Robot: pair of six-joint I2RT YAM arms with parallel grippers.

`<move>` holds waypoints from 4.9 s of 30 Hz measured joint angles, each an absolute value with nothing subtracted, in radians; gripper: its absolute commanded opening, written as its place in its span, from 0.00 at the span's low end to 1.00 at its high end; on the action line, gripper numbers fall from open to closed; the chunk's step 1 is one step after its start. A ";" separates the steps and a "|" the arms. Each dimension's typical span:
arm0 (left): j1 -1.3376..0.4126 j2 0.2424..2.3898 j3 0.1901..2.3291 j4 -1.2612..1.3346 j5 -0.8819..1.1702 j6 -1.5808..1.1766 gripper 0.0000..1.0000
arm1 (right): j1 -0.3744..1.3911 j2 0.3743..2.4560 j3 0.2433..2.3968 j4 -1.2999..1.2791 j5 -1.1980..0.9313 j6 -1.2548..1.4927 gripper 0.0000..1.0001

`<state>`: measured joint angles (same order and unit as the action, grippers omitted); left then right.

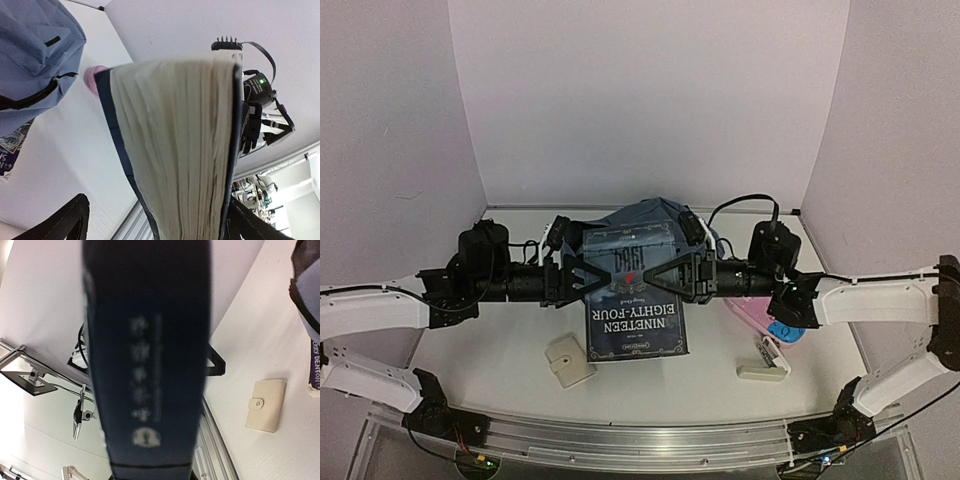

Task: Pack the student bag
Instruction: Pick up the book from the center of the board.

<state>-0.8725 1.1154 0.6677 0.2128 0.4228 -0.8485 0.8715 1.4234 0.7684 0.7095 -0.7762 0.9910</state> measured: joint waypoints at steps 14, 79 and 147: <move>-0.880 1.187 0.733 0.270 0.654 -0.840 0.34 | 0.872 1.363 0.814 0.575 -0.774 0.924 0.00; -0.892 1.102 0.672 0.620 0.014 -1.030 0.00 | 1.032 1.730 0.884 1.281 -0.200 1.090 0.27; -0.725 1.065 1.018 -0.249 0.652 -0.759 0.60 | 0.793 1.376 0.881 0.598 -0.989 0.926 0.00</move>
<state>-0.7254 1.0646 1.0183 -0.2494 0.6520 -0.7592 0.7925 1.3758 0.8814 0.5976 -0.9886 0.9264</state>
